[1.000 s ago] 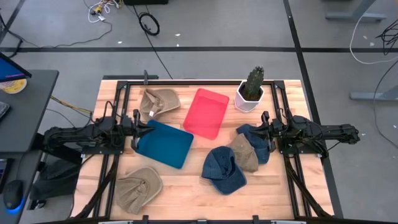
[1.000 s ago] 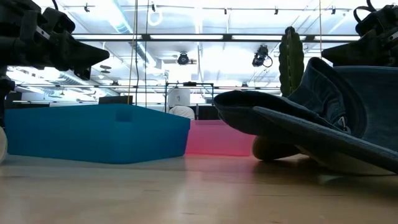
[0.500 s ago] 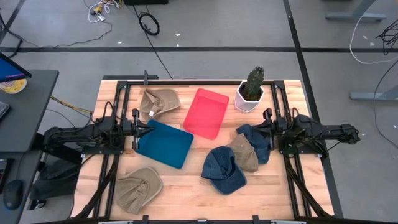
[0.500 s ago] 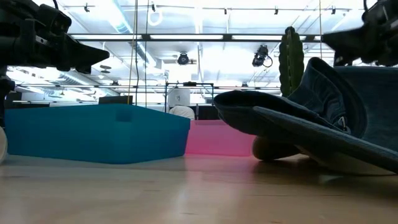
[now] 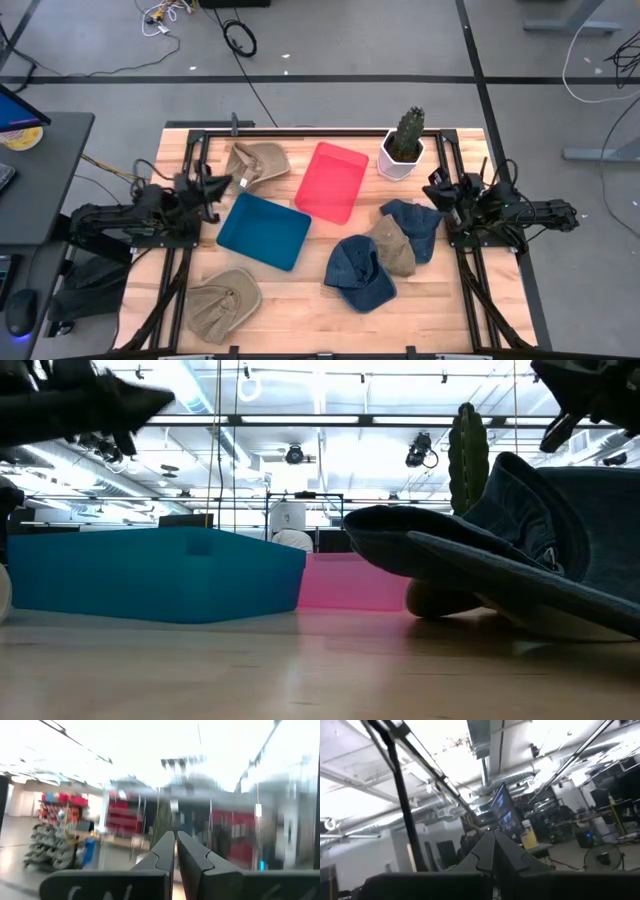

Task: Pick & Place hat
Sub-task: Put the right blue cap into the red bin

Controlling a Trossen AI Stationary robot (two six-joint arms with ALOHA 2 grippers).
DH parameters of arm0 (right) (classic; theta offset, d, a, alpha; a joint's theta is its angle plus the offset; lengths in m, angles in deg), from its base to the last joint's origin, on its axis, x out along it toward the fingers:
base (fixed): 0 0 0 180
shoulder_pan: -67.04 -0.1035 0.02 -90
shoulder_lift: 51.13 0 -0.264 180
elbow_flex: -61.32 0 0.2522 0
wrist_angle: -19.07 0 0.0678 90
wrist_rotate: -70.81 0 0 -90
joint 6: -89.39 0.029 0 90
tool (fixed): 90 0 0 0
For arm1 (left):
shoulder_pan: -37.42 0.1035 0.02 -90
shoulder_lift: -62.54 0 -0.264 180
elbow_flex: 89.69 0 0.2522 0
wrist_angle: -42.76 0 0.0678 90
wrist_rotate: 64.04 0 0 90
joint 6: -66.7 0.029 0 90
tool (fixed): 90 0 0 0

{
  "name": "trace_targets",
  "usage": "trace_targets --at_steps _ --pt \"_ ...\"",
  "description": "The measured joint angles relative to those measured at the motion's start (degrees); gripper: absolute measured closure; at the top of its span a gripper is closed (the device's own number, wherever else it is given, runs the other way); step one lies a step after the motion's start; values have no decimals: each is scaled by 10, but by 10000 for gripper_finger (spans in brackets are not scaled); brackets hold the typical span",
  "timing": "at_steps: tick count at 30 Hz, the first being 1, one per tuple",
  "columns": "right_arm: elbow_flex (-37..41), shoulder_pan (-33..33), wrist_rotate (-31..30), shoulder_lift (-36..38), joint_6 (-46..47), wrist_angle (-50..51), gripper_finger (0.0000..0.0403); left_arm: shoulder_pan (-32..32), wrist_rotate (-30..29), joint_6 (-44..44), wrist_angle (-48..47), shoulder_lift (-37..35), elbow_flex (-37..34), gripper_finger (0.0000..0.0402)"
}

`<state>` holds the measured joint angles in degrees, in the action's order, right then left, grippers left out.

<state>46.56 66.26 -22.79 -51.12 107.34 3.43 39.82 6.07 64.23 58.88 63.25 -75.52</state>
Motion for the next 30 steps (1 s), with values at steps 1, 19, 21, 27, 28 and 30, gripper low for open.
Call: trace_targets --at_steps 1,19,21,27,28,30 --pt "0 0 0 0 0 -3 387 0 -12 -17 22 0 0 376" --pt "-363 0 -14 -217 -235 196 387 0 -116 61 -14 267 315 376" --pt "-428 0 -26 -254 -258 235 387 1 -139 82 -13 300 366 376" --pt "-564 0 -131 -325 -116 381 387 -3 -144 97 -57 357 470 376" --pt "-574 0 -142 -329 -85 389 387 -7 -144 76 -70 361 478 376" --pt "-584 0 -154 -333 -64 388 387 -12 -144 40 -92 366 491 376"
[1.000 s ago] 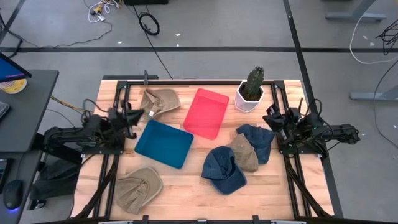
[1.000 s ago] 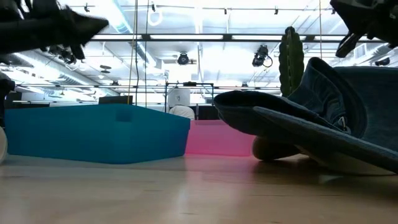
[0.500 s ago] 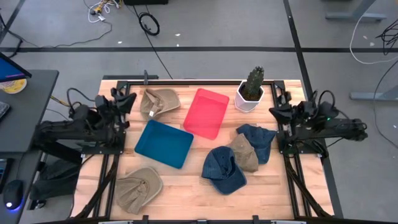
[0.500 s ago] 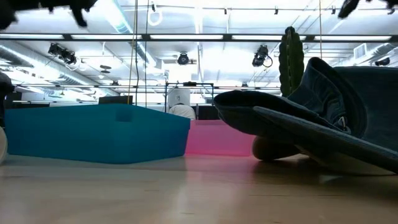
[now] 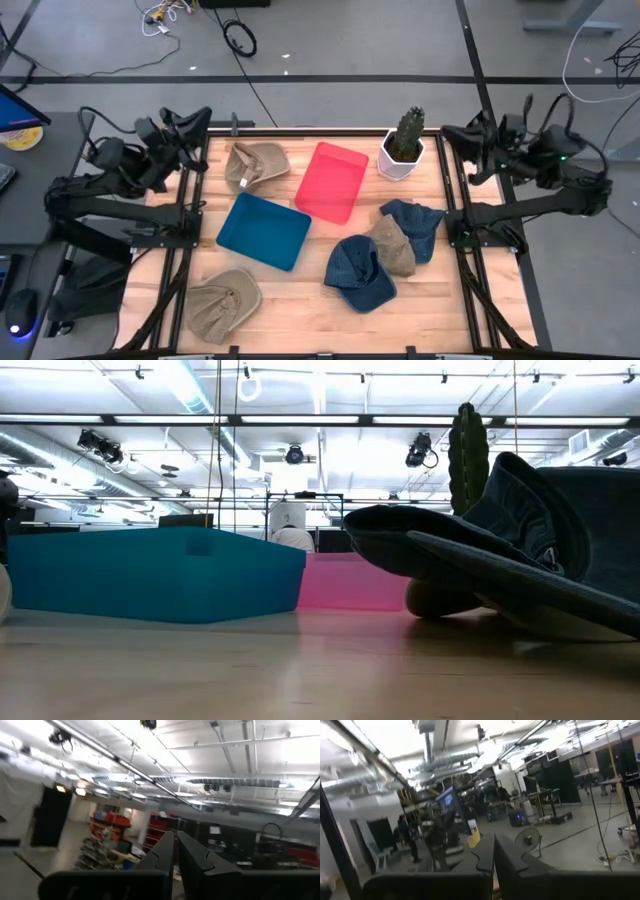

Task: Pick & Place hat
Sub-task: Put the right blue cap into the red bin

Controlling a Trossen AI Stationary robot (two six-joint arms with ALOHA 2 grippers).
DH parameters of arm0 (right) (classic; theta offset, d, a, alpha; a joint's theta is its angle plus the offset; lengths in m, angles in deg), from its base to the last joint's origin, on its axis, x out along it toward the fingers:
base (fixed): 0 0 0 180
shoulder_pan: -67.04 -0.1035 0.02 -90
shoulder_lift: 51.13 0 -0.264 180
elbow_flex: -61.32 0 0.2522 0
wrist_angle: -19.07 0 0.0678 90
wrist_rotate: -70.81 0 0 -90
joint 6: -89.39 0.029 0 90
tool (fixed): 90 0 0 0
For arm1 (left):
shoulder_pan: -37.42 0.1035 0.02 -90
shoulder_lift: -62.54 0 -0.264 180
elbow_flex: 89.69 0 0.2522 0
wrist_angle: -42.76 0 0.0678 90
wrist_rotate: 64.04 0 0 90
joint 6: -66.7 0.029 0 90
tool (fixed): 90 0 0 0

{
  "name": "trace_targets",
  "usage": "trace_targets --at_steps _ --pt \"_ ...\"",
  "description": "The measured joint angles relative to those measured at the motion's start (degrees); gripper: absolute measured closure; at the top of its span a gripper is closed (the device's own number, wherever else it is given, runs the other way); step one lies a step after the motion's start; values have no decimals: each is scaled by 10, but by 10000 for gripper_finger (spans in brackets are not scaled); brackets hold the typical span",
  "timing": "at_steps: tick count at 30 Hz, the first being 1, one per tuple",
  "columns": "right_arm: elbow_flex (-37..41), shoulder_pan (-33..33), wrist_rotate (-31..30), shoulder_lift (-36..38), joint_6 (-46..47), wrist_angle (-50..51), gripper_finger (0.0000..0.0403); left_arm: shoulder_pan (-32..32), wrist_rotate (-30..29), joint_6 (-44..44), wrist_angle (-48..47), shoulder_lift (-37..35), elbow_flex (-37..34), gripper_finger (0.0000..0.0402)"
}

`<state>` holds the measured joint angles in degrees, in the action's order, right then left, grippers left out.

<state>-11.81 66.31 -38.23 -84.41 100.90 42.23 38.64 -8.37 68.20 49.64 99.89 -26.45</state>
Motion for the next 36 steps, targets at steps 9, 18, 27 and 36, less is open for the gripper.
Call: trace_targets --at_steps 9,18,27,36 --pt "-1 0 0 -1 -3 -39 387 6 -17 -15 -15 29 6 387" --pt "-114 0 -41 -73 -4 74 399 25 32 -58 -164 44 79 384" --pt "-273 0 -39 -137 26 306 389 44 53 -136 -427 46 191 385" --pt "-273 0 -49 -156 61 428 304 44 88 -171 -438 65 191 385"
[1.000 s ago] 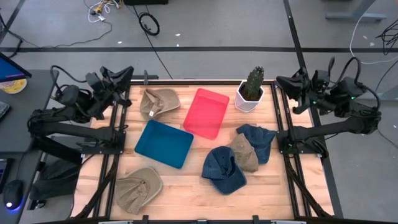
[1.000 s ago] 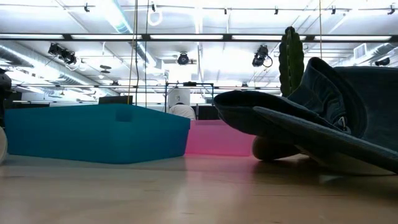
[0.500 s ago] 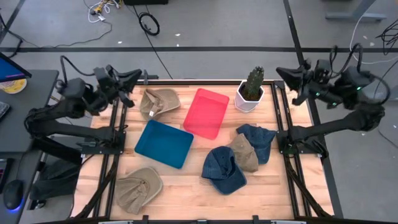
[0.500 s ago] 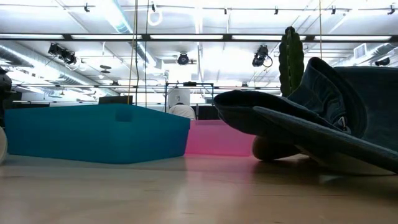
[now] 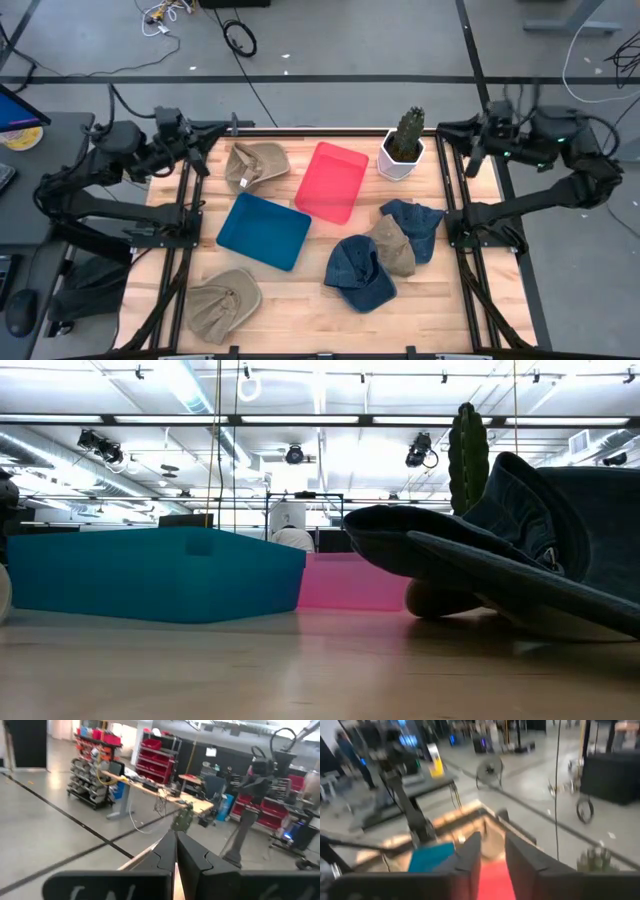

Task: Pick & Place hat
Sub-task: Put the right blue cap into the red bin

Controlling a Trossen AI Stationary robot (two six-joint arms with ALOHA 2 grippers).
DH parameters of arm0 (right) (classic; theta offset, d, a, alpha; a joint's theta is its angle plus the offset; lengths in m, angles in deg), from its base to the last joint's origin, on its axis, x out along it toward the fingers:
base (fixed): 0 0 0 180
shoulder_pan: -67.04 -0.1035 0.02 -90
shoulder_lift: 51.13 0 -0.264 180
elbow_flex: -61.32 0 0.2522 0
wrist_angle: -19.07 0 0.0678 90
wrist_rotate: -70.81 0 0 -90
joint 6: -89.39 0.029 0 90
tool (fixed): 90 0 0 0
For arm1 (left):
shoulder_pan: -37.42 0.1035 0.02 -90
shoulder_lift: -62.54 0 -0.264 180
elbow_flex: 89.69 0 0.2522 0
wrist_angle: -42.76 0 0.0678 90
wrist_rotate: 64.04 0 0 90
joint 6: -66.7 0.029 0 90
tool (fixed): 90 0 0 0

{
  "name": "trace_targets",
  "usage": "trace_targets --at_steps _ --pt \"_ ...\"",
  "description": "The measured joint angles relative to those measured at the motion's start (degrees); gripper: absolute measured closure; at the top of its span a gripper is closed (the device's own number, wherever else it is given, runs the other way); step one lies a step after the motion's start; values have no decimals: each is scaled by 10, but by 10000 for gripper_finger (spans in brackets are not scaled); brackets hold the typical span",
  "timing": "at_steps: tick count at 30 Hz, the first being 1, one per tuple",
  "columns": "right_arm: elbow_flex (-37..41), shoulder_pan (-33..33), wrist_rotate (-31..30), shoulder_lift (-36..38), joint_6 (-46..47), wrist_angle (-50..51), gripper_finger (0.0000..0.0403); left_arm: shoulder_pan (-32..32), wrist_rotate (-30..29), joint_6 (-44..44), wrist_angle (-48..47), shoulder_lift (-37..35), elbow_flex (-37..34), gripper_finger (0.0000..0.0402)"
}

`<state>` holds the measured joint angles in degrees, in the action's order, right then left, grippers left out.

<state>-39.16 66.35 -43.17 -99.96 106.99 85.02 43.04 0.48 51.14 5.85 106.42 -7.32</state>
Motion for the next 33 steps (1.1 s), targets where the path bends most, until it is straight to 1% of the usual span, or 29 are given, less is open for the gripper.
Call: trace_targets --at_steps 4,8,10,12,15,21,23,25,27,33 --pt "0 0 1 -7 39 65 242 0 0 -9 -1 17 0 370" --pt "-3 0 25 -7 80 81 179 0 21 -35 0 29 0 340" --pt "-19 0 35 -11 91 88 156 1 25 -46 -1 32 0 324" --pt "-35 0 36 -19 106 103 144 1 25 -49 -4 35 0 310" --pt "-45 0 46 -32 149 158 144 1 25 -49 -10 37 0 295" --pt "-41 0 60 -88 325 376 171 1 25 -46 -24 42 0 283" --pt "-22 0 78 -100 366 370 180 1 24 -36 -22 45 0 282" --pt "7 0 109 -104 383 345 186 1 24 -30 -22 45 0 282" --pt "35 0 124 -114 406 333 187 3 24 -28 -21 45 0 282" --pt "132 0 146 -124 465 368 169 18 23 -27 -22 45 0 282"
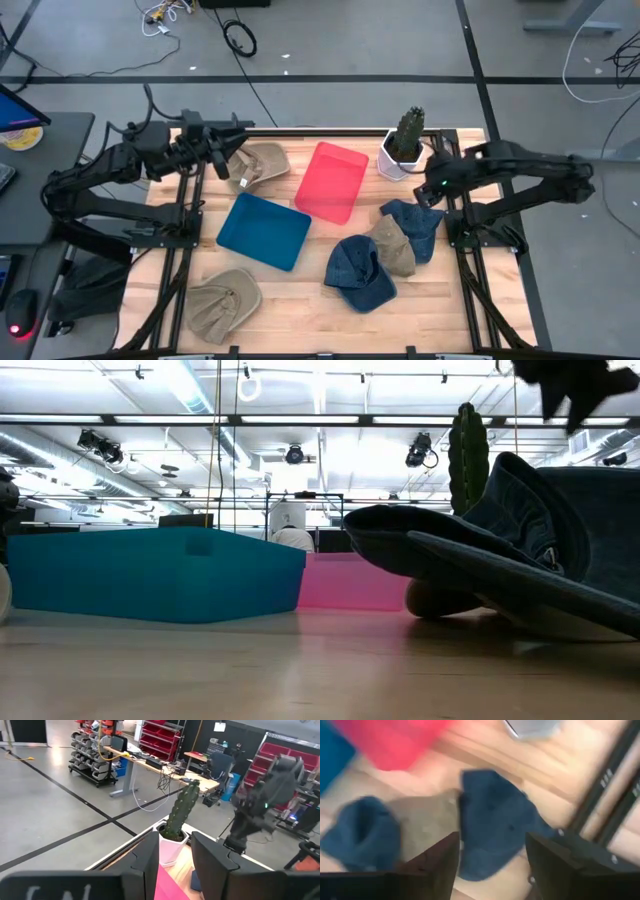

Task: Pick & Place hat
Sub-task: Put the right blue cap into the red bin

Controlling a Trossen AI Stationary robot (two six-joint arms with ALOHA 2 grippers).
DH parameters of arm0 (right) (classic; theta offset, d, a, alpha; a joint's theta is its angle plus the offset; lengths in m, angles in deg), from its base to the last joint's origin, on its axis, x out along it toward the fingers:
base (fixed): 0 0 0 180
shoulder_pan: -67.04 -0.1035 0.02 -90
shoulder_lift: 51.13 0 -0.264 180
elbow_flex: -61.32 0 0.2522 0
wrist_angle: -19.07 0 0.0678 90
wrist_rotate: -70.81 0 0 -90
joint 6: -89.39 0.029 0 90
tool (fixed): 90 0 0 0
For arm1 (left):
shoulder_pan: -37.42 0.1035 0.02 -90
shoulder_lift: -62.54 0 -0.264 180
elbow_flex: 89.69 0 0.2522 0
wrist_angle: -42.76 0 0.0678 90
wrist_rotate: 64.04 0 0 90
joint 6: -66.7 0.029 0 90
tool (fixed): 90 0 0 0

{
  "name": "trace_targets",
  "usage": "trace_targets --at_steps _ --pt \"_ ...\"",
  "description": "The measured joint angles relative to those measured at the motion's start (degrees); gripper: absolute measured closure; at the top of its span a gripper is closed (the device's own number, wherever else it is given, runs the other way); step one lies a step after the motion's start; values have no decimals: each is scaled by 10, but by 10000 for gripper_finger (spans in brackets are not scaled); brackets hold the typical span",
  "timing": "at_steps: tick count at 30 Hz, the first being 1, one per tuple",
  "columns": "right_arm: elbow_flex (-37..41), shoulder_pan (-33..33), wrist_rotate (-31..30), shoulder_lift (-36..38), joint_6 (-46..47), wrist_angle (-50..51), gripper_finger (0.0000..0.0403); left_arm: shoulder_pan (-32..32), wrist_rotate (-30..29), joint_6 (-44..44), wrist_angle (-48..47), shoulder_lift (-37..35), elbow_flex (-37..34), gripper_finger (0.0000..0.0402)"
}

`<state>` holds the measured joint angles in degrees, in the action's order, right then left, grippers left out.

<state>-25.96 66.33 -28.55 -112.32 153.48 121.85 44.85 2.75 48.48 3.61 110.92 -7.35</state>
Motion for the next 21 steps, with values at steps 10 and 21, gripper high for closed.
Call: trace_targets --at_steps 10,21 --pt "118 0 35 2 100 -91 116 3 0 0 -8 0 0 282" --pt "256 0 50 2 182 -219 89 3 0 21 -11 0 0 282"
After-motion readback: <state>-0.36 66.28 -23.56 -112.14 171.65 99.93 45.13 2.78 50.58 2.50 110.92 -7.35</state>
